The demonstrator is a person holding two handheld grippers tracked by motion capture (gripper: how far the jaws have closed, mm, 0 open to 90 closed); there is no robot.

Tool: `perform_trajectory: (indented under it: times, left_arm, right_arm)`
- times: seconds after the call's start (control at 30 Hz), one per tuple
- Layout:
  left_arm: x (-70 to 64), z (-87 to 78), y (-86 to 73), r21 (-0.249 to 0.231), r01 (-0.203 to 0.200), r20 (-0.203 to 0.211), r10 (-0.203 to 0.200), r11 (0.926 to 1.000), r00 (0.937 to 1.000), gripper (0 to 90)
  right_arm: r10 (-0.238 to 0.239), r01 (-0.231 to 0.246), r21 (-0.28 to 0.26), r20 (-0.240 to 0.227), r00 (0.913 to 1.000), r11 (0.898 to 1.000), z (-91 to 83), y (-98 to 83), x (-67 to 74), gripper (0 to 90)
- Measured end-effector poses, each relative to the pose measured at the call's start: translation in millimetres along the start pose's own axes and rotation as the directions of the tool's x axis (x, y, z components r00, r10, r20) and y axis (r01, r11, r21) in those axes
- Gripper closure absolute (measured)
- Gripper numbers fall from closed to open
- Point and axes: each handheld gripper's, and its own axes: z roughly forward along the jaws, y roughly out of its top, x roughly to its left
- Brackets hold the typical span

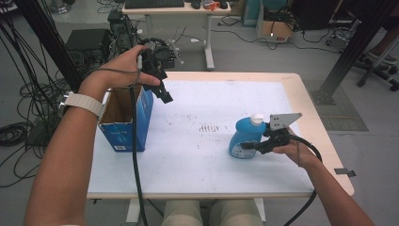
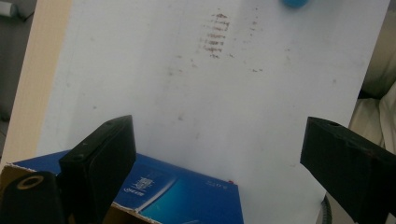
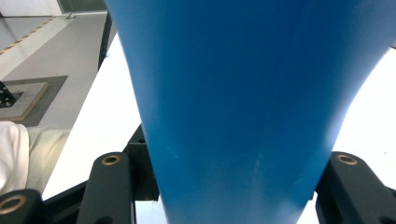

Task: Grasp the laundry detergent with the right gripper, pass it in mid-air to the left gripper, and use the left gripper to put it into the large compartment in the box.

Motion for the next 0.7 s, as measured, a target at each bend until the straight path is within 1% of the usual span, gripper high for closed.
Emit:
perform_trajectory:
  times: [0.13,0.2,0.27,0.43,0.57,0.6,0.63,0.7]
  left_arm:
    - [-2.0,-2.1,0.1,-0.002,-0.002,0.002,0.002,1.0,1.0,10.7]
    - [-3.7,-3.4,0.6,-0.002,-0.005,0.007,0.005,1.0,1.0,10.6]
    - [-5.7,-5.1,1.2,-0.012,-0.005,0.014,0.005,0.9999,0.9999,10.4]
    - [-11.1,-11.0,3.7,-0.009,-0.008,0.014,0.008,0.9999,0.9999,10.4]
    - [-15.6,-17.2,5.9,-0.007,-0.016,0.001,0.016,0.9998,0.9999,10.5]
    - [-16.6,-19.0,6.6,-0.005,-0.019,-0.004,0.019,0.9998,0.9998,10.6]
    - [-17.7,-20.4,7.0,-0.003,-0.019,-0.005,0.019,0.9998,0.9998,10.6]
    - [-21.5,-24.6,8.7,-0.003,-0.02,-0.018,0.02,0.9998,0.9996,10.6]
  right_arm:
    - [-0.001,0.001,0.0,-0.003,1.0,1.0,-2.1,4.2,0.3,43.3]
    - [0.008,-0.008,-0.001,-0.003,1.0,1.0,-3.2,6.9,0.4,43.3]
    - [0.012,-0.012,-0.001,-0.008,0.9999,1.0,-4.3,10.3,0.5,43.3]
    - [0.013,-0.013,-0.004,-0.019,0.9997,1.0,-6.5,21.6,2.3,43.2]
    - [0.013,-0.013,0.0,-0.019,0.9997,1.0,-9.2,30.5,3.8,43.2]
    - [0.02,-0.02,-0.011,-0.015,0.9997,1.0,-8.8,32.6,5.2,43.3]
    - [0.009,-0.009,-0.008,-0.012,0.9999,1.0,-9.3,34.9,5.6,43.2]
    - [0.006,-0.006,-0.007,-0.01,0.9999,1.0,-9.3,38.6,6.8,43.2]
